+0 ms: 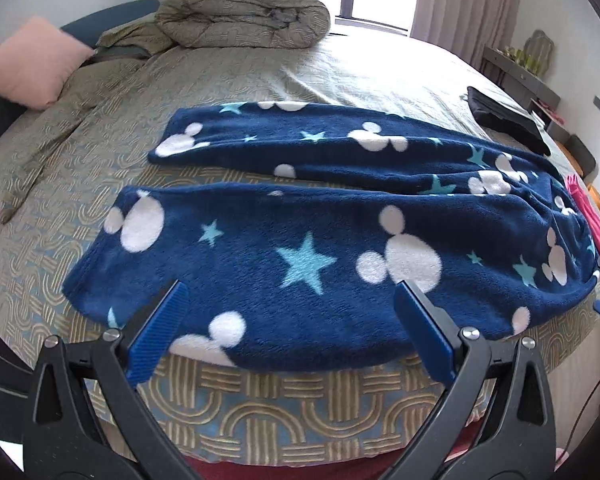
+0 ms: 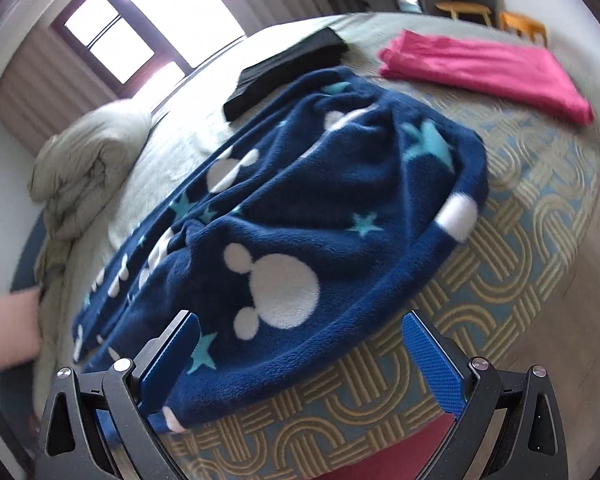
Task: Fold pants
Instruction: 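Grasp the pants' waistband with the left gripper while the right gripper grasps it too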
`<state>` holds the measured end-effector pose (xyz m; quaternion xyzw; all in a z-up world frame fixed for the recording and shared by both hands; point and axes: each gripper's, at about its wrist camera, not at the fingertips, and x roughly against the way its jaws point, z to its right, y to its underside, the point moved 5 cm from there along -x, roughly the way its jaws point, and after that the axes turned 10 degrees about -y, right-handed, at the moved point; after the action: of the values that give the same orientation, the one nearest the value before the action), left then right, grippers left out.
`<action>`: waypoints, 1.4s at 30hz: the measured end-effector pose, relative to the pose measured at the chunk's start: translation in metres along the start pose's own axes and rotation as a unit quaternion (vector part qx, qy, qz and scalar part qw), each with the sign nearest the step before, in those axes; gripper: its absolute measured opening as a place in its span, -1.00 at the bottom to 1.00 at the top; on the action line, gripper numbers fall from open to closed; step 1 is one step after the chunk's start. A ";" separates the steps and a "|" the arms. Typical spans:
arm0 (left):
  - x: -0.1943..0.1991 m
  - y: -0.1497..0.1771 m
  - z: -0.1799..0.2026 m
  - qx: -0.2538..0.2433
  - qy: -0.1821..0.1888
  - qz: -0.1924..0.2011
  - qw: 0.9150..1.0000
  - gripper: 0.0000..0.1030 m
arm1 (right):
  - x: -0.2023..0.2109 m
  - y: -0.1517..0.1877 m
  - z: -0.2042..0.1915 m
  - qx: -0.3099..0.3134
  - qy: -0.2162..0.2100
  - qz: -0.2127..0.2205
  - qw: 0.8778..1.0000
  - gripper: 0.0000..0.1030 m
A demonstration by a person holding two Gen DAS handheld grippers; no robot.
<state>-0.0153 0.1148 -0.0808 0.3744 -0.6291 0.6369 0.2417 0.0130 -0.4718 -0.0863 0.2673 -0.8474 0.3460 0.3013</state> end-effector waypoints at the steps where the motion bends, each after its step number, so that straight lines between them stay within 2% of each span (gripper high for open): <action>1: -0.003 0.006 -0.014 0.021 0.003 -0.006 1.000 0.99 | 0.002 -0.001 0.016 -0.039 -0.008 0.001 0.999 0.95; 4: -0.011 0.024 -0.045 0.076 0.003 -0.036 0.996 0.98 | 0.003 -0.002 0.051 -0.120 -0.025 -0.010 0.992 0.76; 8: -0.022 0.038 -0.064 0.116 0.004 -0.070 0.991 0.95 | 0.004 -0.003 0.077 -0.174 -0.041 -0.006 0.984 0.75; 11: -0.033 0.039 -0.069 0.149 0.032 -0.095 0.984 0.74 | 0.003 -0.009 0.073 -0.165 -0.049 0.000 0.985 0.75; 13: -0.042 0.038 -0.069 0.176 0.064 -0.112 0.976 0.50 | 0.000 -0.013 0.067 -0.155 -0.056 -0.001 0.986 0.75; 15: -0.049 0.036 -0.067 0.194 0.081 -0.125 0.970 0.49 | -0.005 -0.014 0.064 -0.154 -0.066 -0.004 0.986 0.74; 17: -0.054 0.035 -0.065 0.202 0.084 -0.133 0.967 0.49 | -0.011 -0.013 0.062 -0.152 -0.072 -0.007 0.986 0.59; 19: -0.058 0.037 -0.062 0.202 0.086 -0.145 0.965 0.49 | -0.017 -0.012 0.061 -0.147 -0.077 -0.014 0.986 0.32; 21: -0.058 0.041 -0.061 0.200 0.091 -0.158 0.963 0.49 | -0.021 -0.010 0.061 -0.144 -0.079 -0.019 0.986 0.19; 24: -0.060 0.049 -0.066 0.205 0.086 -0.173 0.960 0.49 | -0.019 -0.010 0.063 -0.135 -0.074 -0.013 0.988 0.18; 29: -0.068 0.056 -0.075 0.239 0.096 -0.189 0.948 0.49 | -0.021 -0.012 0.061 -0.114 -0.063 -0.008 0.991 0.19; 33: -0.074 0.051 -0.076 0.245 0.090 -0.183 0.948 0.49 | -0.025 -0.015 0.058 -0.108 -0.061 -0.007 0.992 0.20; 34: -0.075 0.049 -0.076 0.248 0.089 -0.177 0.948 0.47 | -0.026 -0.015 0.058 -0.109 -0.061 -0.009 0.992 0.11; 35: -0.075 0.046 -0.076 0.250 0.090 -0.168 0.949 0.38 | -0.026 -0.016 0.057 -0.107 -0.062 -0.010 0.992 -0.02; 36: -0.076 0.044 -0.077 0.249 0.086 -0.157 0.952 -0.24 | -0.027 -0.016 0.056 -0.101 -0.061 -0.013 0.993 -0.47; 37: -0.077 0.042 -0.079 0.245 0.086 -0.155 0.953 -0.73 | -0.028 -0.016 0.055 -0.092 -0.059 -0.019 0.994 -0.81; 40: -0.081 0.043 -0.084 0.265 0.113 -0.170 0.942 -0.77 | -0.024 -0.016 0.054 -0.087 -0.060 -0.014 0.994 -0.81; 42: -0.078 0.041 -0.086 0.270 0.121 -0.165 0.941 -0.77 | -0.021 -0.017 0.051 -0.075 -0.060 -0.009 0.995 -0.81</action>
<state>-0.0152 0.2087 -0.1612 0.4443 -0.3295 0.7743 0.3074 0.0216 -0.5152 -0.1232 0.2716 -0.8851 0.2619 0.2725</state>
